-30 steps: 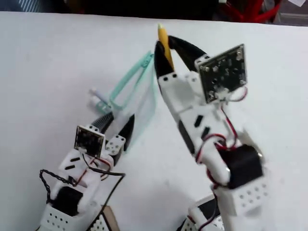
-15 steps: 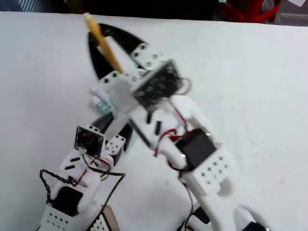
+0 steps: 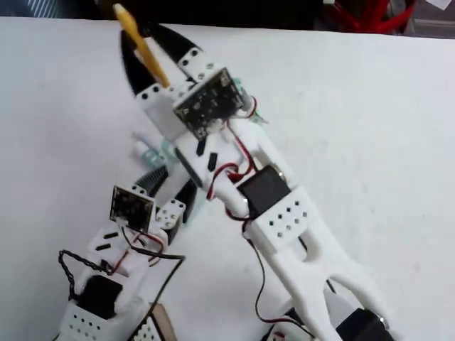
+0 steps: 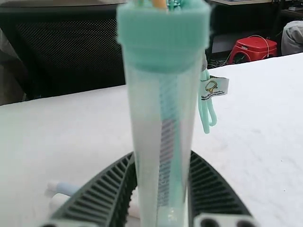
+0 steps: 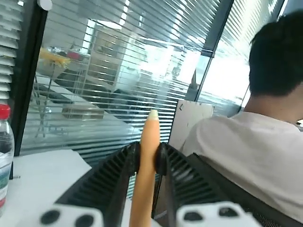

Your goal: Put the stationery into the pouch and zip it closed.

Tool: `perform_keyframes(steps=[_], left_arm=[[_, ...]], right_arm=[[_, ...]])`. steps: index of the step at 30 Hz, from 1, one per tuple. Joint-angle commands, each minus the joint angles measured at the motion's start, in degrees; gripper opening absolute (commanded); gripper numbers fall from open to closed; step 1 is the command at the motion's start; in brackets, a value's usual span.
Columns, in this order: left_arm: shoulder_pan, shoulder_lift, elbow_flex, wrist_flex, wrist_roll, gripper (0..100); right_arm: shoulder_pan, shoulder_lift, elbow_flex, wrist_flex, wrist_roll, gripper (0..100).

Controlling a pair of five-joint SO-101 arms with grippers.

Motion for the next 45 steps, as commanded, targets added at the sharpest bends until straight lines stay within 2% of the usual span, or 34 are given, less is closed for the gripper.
perform_keyframes(steps=[1,8,11,16,24,26,28,30,34,38,45], left_arm=[[-0.75,0.48,-0.44,-0.88,-0.26,16],[-0.75,0.48,-0.44,-0.88,-0.26,16],[-0.75,0.48,-0.44,-0.88,-0.26,15],[-0.75,0.48,-0.44,-0.88,-0.26,15],[-0.75,0.48,-0.18,-0.88,-0.26,15],[-0.75,0.48,-0.18,-0.88,-0.26,15],[-0.75,0.48,-0.18,-0.88,-0.26,15],[-0.75,0.48,-0.18,-0.88,-0.18,16],[-0.75,0.48,-0.18,-0.88,-0.18,16],[-0.75,0.48,-0.18,-0.88,-0.18,15],[-0.75,0.48,-0.26,-0.88,-0.18,15]], right_arm=[[0.75,-4.00,5.01,-1.01,-0.09,1.7],[0.75,-23.43,21.54,-0.66,0.00,1.7],[0.75,-29.85,23.65,4.70,0.26,1.7],[2.07,-32.84,23.47,14.99,0.35,1.7],[7.25,-30.46,21.98,18.33,0.00,1.8],[7.43,-28.53,18.73,23.08,0.00,5.0],[7.34,-25.98,13.54,31.16,-1.14,15.6],[7.87,-23.25,6.59,39.25,-7.21,22.4],[12.79,-17.71,-8.00,49.01,-14.77,22.7],[15.52,-10.95,-18.11,53.49,-16.00,22.7],[15.78,0.66,-26.20,60.53,-20.84,22.6]])
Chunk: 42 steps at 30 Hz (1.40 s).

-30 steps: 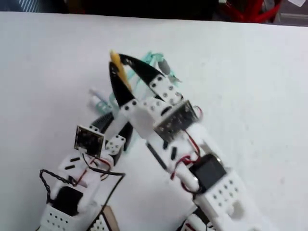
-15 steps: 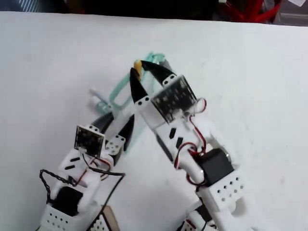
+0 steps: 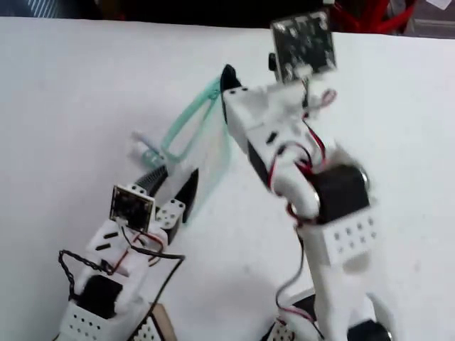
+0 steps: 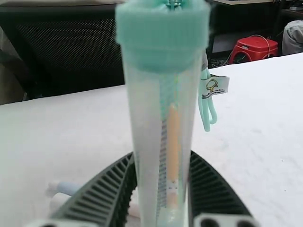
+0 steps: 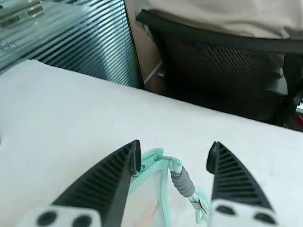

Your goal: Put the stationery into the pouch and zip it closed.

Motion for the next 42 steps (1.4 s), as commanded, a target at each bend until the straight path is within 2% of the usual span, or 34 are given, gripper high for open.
perform_keyframes(steps=[1,4,8,17,22,28,37,40,42], left_arm=[[-0.57,0.48,-0.18,-0.88,-0.18,15],[-0.57,0.48,-0.18,-0.88,-0.18,15],[-0.57,0.48,-0.18,-0.88,-0.18,15],[-0.57,0.48,-0.18,-0.88,-0.26,15],[-0.57,0.48,-0.18,-0.88,-0.26,15],[-0.57,0.48,-0.26,-0.88,-0.26,15],[-0.48,0.48,-0.62,-0.70,-0.26,16],[-0.48,0.48,-6.24,6.33,0.70,21],[-0.57,0.48,-12.48,14.59,5.71,25]], right_arm=[[0.48,4.18,-5.36,3.12,-2.46,22.6],[0.48,7.34,-7.38,5.32,-3.08,21.3],[0.40,10.86,-8.00,5.32,-3.08,14.2],[-1.01,13.41,-7.82,5.58,-3.08,15.5],[-4.26,13.49,-7.56,5.67,-3.08,15.5],[-2.33,14.81,-4.66,5.76,-2.73,15.0],[-1.10,15.43,-2.81,7.60,-1.58,1.5],[-1.10,15.25,-2.81,7.43,1.41,1.9],[-1.01,15.08,-2.81,7.43,1.93,1.9]])
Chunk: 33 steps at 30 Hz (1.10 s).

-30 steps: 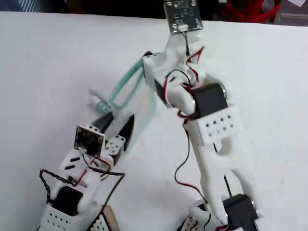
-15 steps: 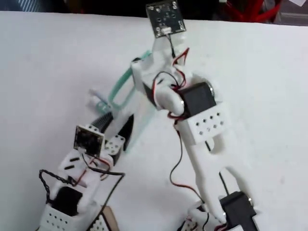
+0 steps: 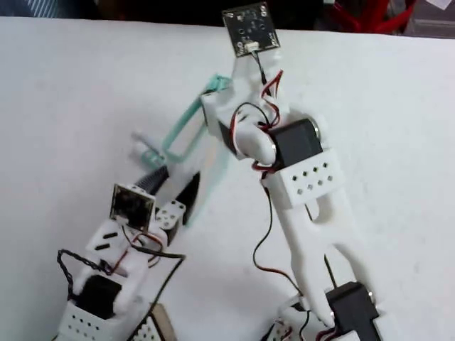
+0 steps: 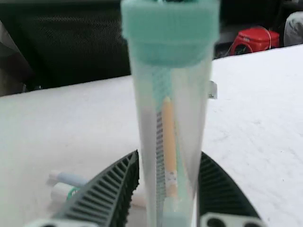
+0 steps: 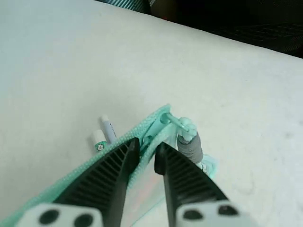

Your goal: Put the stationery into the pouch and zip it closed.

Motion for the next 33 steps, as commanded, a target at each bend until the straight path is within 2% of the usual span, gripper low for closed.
perform_keyframes(steps=[1,4,7,9,15,18,22,27,33], left_arm=[[-0.57,-0.40,-11.78,12.66,7.21,26],[-0.75,-0.40,-16.62,20.13,6.86,27],[-3.91,-0.40,-16.62,20.92,-1.32,27],[-6.99,-0.40,-17.85,22.15,-6.15,27],[-18.86,-0.31,-30.33,26.99,-8.44,27],[-20.26,0.04,-38.42,30.68,-13.89,27],[-20.44,0.75,-41.32,31.74,-15.38,27],[-20.26,15.25,-41.76,30.77,-13.19,27],[-20.18,46.55,-49.32,24.35,2.81,27]], right_arm=[[0.75,0.22,0.18,0.75,1.93,1.9],[0.75,0.13,0.09,0.75,1.93,1.9],[0.75,0.13,0.09,0.92,1.93,1.9],[1.19,0.04,0.09,1.01,1.93,1.9],[4.26,0.04,0.09,1.01,1.67,1.9],[4.70,-0.31,0.09,1.10,1.67,1.9],[4.18,-3.82,0.44,1.80,1.67,1.9],[4.53,-8.40,0.70,2.07,1.93,1.9],[4.18,-10.24,4.22,1.98,2.02,1.9]])
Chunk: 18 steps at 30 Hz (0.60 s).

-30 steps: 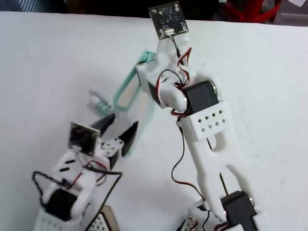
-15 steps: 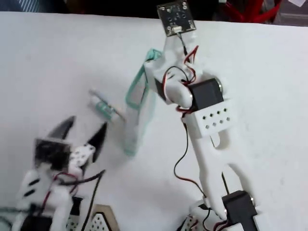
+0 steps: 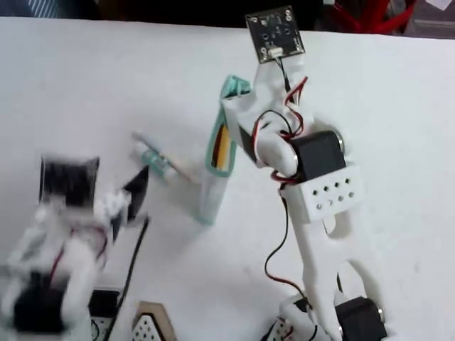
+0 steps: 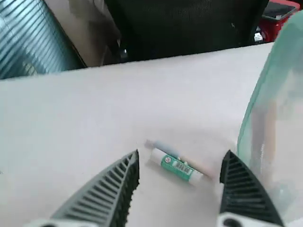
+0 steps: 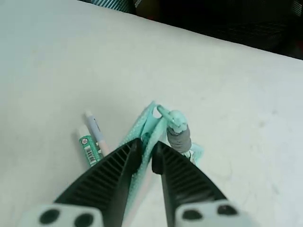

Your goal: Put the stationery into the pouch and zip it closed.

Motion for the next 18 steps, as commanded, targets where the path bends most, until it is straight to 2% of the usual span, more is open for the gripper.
perform_keyframes(steps=[1,9,13,18], left_arm=[[-0.22,21.85,-5.80,-5.63,9.41,27],[0.75,59.03,-13.10,-19.60,18.73,27],[0.04,71.87,-19.34,-20.04,24.53,27],[-0.04,81.36,-24.70,-18.55,31.30,27]], right_arm=[[0.31,-2.15,0.62,-0.22,0.70,1.9],[0.22,-2.51,2.99,-0.22,0.44,1.9],[0.22,-2.15,3.34,-0.22,0.35,1.9],[0.22,-2.68,3.34,0.04,0.35,1.9]])
